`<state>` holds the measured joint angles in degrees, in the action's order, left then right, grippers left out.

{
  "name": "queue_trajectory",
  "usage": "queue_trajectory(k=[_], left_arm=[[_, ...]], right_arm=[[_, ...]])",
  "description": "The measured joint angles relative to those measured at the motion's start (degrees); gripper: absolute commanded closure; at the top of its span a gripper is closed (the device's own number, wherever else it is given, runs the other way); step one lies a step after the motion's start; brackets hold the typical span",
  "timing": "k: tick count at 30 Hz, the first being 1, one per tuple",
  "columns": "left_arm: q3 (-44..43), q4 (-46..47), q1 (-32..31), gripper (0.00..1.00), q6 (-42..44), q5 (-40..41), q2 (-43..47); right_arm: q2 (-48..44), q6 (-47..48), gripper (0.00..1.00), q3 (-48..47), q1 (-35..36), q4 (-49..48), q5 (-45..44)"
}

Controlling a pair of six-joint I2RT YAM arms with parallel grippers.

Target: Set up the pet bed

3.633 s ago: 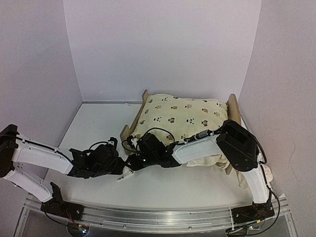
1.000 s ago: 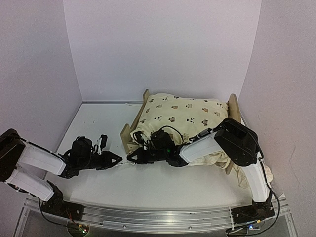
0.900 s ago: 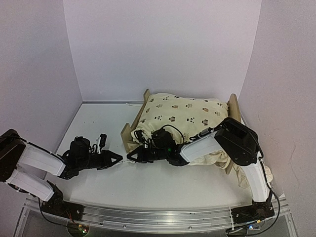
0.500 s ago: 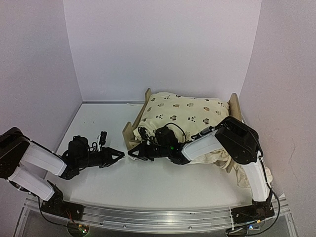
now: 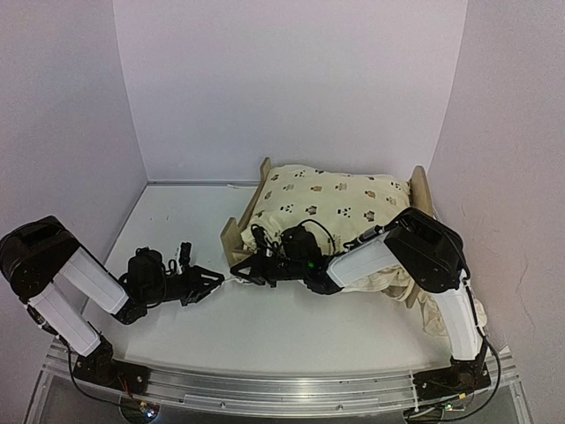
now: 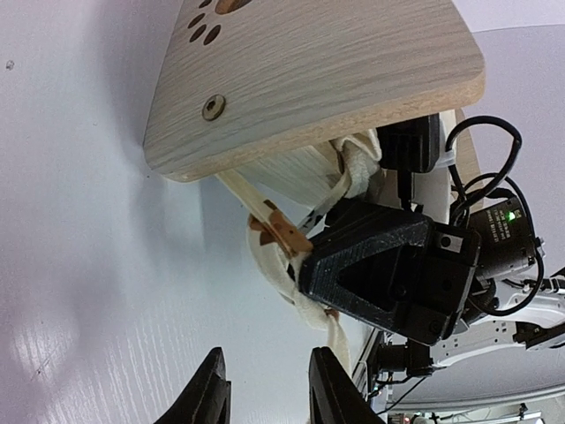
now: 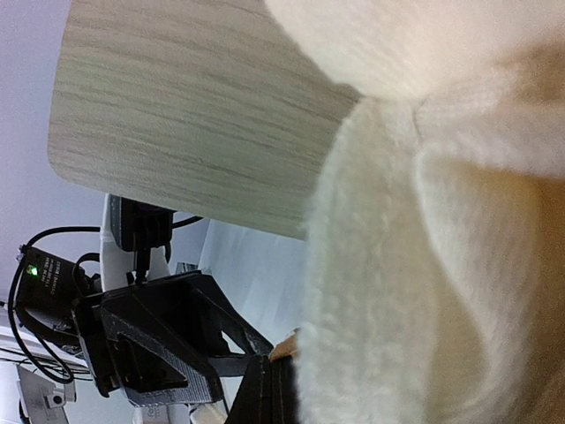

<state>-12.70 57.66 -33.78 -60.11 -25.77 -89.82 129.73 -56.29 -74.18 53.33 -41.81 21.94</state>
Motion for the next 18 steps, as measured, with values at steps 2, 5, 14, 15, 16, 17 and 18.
queue_trajectory(k=[2, 5, 14, 15, 16, 17, 18], left_arm=[[0.21, 2.6, 0.02, 0.63, -1.11, 0.05, -1.81], [0.43, 4.07, 0.07, 0.61, -1.87, 0.49, -2.38], [-1.3, -14.87, 0.11, 0.65, 5.47, 8.3, 15.96], [-1.81, -16.84, 0.09, 0.65, 6.43, 9.03, 17.25], [-2.33, -19.04, 0.09, 0.66, 7.47, 9.73, 18.22], [-2.74, -21.08, 0.09, 0.66, 8.41, 10.43, 18.94], [-3.06, -23.12, 0.09, 0.66, 9.34, 11.09, 19.56]], right_arm=[[0.0, -0.16, 1.0, 0.05, -0.01, -0.18, 0.01], [0.0, 0.01, 1.0, 0.23, -0.05, -0.34, 0.14], [0.0, 2.38, 1.0, 2.23, -0.3, -1.82, 1.2], [0.0, 2.83, 1.0, 2.16, -0.35, -1.45, 1.55], [0.0, 3.49, 1.0, 1.93, -0.39, -0.54, 1.95], [0.0, 4.2, 1.0, 1.71, -0.41, 0.33, 2.18], [0.0, 4.96, 0.97, 1.55, -0.43, 1.16, 2.29]])
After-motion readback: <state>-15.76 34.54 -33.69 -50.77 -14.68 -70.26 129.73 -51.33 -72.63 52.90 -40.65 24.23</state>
